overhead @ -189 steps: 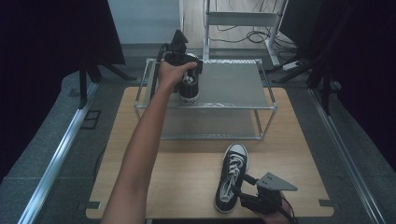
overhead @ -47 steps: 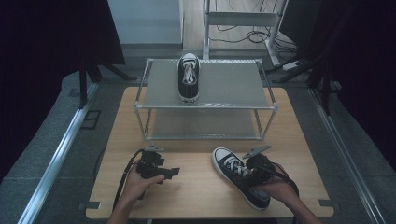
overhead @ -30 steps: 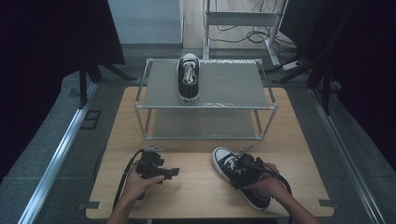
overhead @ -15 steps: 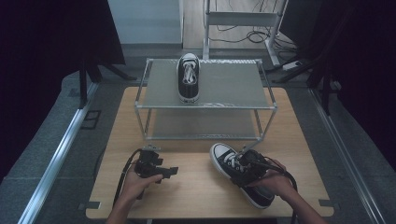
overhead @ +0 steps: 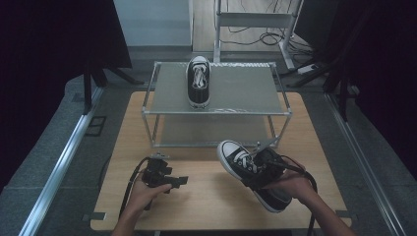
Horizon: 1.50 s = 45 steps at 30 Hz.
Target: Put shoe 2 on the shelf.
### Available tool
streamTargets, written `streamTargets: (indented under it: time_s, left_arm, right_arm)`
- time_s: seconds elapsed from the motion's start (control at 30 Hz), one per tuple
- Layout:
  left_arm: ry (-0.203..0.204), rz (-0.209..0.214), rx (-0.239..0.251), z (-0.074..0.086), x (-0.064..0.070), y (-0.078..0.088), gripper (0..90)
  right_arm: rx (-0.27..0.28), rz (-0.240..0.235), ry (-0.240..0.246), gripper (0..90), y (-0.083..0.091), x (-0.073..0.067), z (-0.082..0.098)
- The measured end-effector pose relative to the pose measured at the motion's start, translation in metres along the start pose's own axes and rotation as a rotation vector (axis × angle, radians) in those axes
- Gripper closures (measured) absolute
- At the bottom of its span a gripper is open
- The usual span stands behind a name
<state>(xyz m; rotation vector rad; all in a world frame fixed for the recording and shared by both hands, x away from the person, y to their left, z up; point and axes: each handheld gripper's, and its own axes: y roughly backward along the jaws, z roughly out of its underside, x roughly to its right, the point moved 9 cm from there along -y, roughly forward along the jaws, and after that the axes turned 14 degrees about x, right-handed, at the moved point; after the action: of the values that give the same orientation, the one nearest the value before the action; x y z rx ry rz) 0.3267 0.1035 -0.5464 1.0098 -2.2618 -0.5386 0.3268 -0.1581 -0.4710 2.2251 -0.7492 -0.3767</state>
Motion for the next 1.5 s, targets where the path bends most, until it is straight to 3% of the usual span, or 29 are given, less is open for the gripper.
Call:
streamTargets:
  time_s: [0.63,1.5]
  left_arm:
    - [0.003,0.013,-0.004,0.000,0.001,0.000,18.9]
    - [0.010,0.016,-0.006,0.001,0.000,-0.002,18.9]
  right_arm:
    - [0.066,0.005,-0.002,11.2,0.033,0.006,-0.032]
    - [0.101,0.006,0.011,11.5,0.049,0.009,-0.067]
